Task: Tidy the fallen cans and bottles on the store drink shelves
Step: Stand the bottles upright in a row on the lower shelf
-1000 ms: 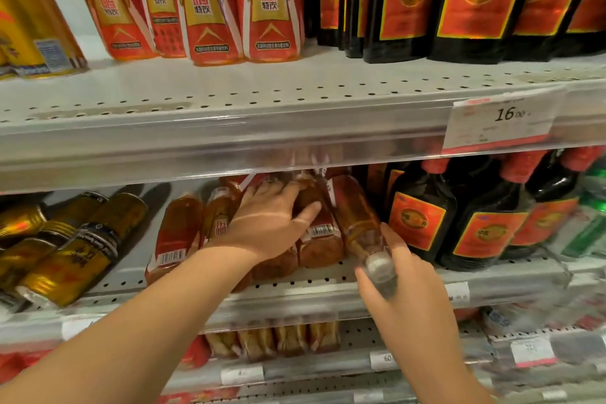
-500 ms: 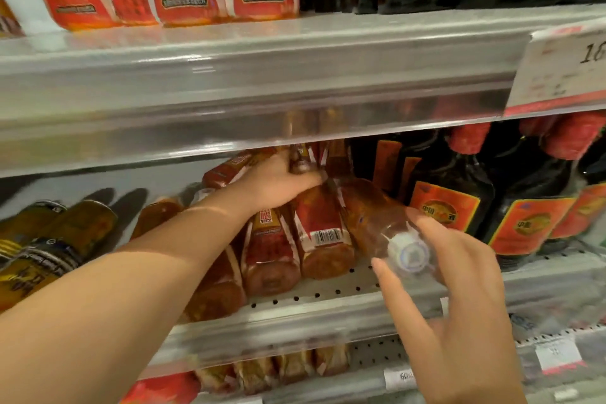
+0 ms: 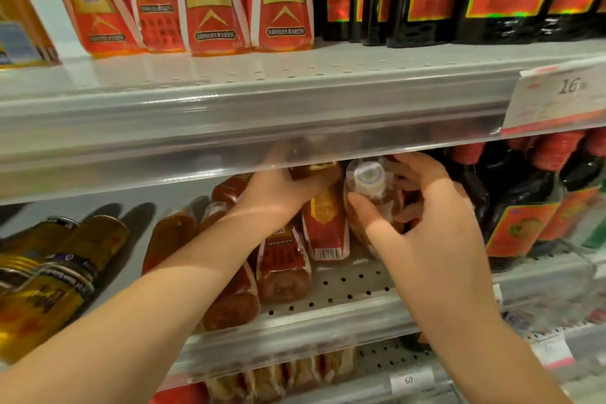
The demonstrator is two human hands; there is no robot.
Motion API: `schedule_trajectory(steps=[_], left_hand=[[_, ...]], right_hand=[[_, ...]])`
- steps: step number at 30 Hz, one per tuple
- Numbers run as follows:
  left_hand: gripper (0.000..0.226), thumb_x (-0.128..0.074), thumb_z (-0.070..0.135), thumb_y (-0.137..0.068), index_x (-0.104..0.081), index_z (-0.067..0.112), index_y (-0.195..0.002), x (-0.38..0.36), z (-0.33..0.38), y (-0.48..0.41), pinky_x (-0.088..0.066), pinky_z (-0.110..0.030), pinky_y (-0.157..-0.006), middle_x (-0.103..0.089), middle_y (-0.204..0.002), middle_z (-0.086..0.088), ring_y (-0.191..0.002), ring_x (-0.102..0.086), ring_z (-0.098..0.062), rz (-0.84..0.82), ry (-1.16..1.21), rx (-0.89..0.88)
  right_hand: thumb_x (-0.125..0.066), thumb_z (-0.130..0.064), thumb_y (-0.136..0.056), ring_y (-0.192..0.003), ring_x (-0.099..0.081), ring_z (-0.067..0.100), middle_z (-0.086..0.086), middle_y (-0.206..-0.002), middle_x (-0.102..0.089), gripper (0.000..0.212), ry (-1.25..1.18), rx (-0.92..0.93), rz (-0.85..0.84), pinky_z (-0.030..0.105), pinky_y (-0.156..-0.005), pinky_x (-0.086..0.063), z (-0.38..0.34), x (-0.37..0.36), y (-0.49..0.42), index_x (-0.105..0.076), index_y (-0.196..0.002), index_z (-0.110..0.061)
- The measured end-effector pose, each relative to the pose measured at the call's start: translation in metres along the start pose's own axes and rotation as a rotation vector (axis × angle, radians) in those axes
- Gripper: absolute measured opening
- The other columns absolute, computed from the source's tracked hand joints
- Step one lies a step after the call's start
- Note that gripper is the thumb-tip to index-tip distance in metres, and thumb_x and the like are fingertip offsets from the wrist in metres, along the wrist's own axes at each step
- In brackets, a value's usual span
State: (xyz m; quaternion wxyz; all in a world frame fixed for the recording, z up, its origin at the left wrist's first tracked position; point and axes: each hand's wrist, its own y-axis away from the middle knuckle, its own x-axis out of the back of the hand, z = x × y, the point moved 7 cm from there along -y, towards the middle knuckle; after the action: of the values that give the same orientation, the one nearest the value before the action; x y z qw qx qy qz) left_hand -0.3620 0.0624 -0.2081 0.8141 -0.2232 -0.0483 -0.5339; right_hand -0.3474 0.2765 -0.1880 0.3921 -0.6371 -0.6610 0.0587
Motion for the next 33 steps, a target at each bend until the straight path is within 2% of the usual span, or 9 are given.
schedule_trajectory(steps=[3, 6, 11, 15, 18, 22, 26, 28, 33], left_hand=[[0.031, -0.083, 0.041, -0.082, -0.066, 0.045, -0.108, 0.005, 0.002, 0.005, -0.048, -0.002, -0.068, -0.072, -0.096, 0.033, -0.089, -0.068, 0.012, -0.116, -0.009, -0.001], [0.038, -0.083, 0.056, -0.078, -0.064, 0.051, -0.111, 0.004, 0.002, 0.011, -0.05, -0.003, -0.073, -0.071, -0.105, 0.034, -0.095, -0.068, 0.012, -0.224, -0.095, 0.009], [0.074, -0.083, 0.074, -0.061, -0.045, 0.065, -0.124, 0.003, -0.005, 0.014, -0.052, -0.029, -0.103, -0.064, -0.127, 0.028, -0.114, -0.063, 0.007, -0.313, -0.25, 0.056], [0.097, -0.086, 0.065, -0.066, -0.039, 0.044, -0.148, -0.001, -0.012, 0.019, -0.051, -0.032, -0.106, -0.063, -0.132, 0.022, -0.116, -0.062, 0.006, -0.366, -0.294, 0.044], [0.079, -0.085, 0.061, -0.067, -0.05, 0.046, -0.136, 0.0, -0.014, 0.012, -0.052, -0.036, -0.104, -0.068, -0.124, 0.019, -0.113, -0.065, 0.001, -0.285, -0.293, 0.031], [0.036, -0.085, 0.045, -0.078, -0.06, 0.068, -0.091, 0.004, -0.017, 0.0, -0.055, -0.037, -0.097, -0.074, -0.097, 0.025, -0.093, -0.069, 0.004, -0.148, -0.305, 0.026], [0.048, -0.081, 0.048, -0.082, -0.047, 0.083, -0.083, 0.004, -0.015, -0.004, -0.048, -0.022, -0.081, -0.064, -0.094, 0.044, -0.089, -0.062, 0.019, -0.189, -0.318, 0.04], [0.041, -0.081, 0.048, -0.082, -0.051, 0.075, -0.092, 0.006, -0.018, -0.006, -0.047, -0.019, -0.081, -0.063, -0.094, 0.046, -0.089, -0.06, 0.021, -0.215, -0.318, 0.06], [0.04, -0.083, 0.046, -0.08, -0.056, 0.051, -0.11, 0.016, -0.025, -0.01, -0.052, -0.038, -0.101, -0.069, -0.112, 0.019, -0.106, -0.064, -0.001, -0.184, -0.346, 0.081]], right_hand=[[-0.065, -0.058, -0.087, -0.108, -0.048, 0.013, -0.034, -0.091, -0.045, 0.045, 0.019, 0.027, 0.02, 0.035, -0.088, -0.046, -0.003, -0.006, -0.007, -0.053, -0.125, -0.036], [-0.06, -0.046, -0.095, -0.111, -0.051, 0.024, -0.009, -0.108, -0.052, 0.045, 0.069, 0.043, 0.036, 0.038, -0.091, -0.045, -0.001, -0.012, -0.011, -0.054, -0.131, -0.019], [-0.068, -0.035, -0.09, -0.114, -0.053, 0.038, 0.018, -0.129, -0.054, 0.074, 0.22, -0.019, -0.089, 0.048, -0.095, -0.047, 0.017, -0.03, -0.019, -0.032, -0.151, -0.012], [-0.073, -0.032, -0.088, -0.105, -0.06, 0.035, 0.013, -0.126, -0.056, 0.093, 0.236, -0.07, -0.118, 0.034, -0.082, -0.047, 0.033, -0.037, -0.016, -0.012, -0.157, -0.024], [-0.075, -0.038, -0.086, -0.104, -0.064, 0.031, 0.01, -0.135, -0.058, 0.093, 0.132, -0.229, -0.14, 0.032, -0.078, -0.047, 0.052, -0.038, -0.022, -0.014, -0.155, -0.025], [-0.073, -0.046, -0.086, -0.094, -0.061, 0.017, -0.002, -0.118, -0.063, 0.073, 0.067, -0.222, -0.155, 0.029, -0.076, -0.047, 0.055, -0.042, -0.022, -0.029, -0.142, -0.029], [-0.068, -0.044, -0.089, -0.09, -0.065, 0.022, 0.002, -0.12, -0.059, 0.092, 0.115, -0.202, -0.206, 0.038, -0.078, -0.055, 0.06, -0.058, -0.011, -0.001, -0.152, -0.046], [-0.069, -0.042, -0.089, -0.08, -0.06, 0.012, -0.001, -0.125, -0.059, 0.098, 0.091, -0.209, -0.213, 0.032, -0.074, -0.053, 0.067, -0.066, -0.007, 0.006, -0.151, -0.051], [-0.079, -0.026, -0.086, -0.087, -0.061, -0.016, -0.026, -0.106, -0.054, 0.08, -0.244, -0.371, -0.168, 0.003, -0.067, -0.043, 0.096, -0.085, -0.013, -0.027, -0.147, -0.026]])
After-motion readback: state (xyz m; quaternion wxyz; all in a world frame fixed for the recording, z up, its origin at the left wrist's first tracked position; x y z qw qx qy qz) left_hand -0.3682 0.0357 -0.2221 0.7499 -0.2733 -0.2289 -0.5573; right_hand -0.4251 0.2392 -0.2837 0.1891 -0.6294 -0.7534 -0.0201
